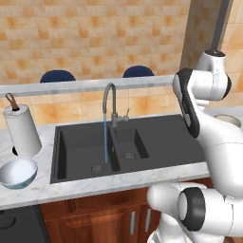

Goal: Rinse each bowl for a few seconds and place them down in the sink or on the counter.

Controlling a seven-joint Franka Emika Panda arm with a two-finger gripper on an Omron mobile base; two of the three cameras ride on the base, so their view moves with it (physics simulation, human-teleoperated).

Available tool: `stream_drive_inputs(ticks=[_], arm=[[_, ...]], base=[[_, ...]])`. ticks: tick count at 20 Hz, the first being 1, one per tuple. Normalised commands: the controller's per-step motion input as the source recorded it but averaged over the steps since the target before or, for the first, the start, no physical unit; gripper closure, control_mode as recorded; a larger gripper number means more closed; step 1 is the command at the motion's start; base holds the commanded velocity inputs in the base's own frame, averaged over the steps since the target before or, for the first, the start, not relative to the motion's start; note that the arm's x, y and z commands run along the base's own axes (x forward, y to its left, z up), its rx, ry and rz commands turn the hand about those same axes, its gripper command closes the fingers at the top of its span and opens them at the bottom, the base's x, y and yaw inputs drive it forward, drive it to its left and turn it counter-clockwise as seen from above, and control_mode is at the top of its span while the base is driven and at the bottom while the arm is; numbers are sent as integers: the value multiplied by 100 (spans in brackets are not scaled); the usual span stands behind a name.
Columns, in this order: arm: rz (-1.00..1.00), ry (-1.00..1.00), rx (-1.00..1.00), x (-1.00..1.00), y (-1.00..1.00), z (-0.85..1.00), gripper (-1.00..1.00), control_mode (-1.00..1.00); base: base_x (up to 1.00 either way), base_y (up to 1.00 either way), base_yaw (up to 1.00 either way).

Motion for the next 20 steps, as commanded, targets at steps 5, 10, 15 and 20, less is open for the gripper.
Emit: stream_drive_inputs(ticks=[5,10,15,20], arm=[[-22,-2,-1,11,-24,-1,-100,-100],[-17,-3,-5,14,-24,-6,-100,-100],[-12,0,-2,14,-35,-23,-100,-100],[-8,0,-1,15,-31,-26,-100,-100]], base=[[0,0,0],[0,0,0],[0,0,0],[0,0,0]])
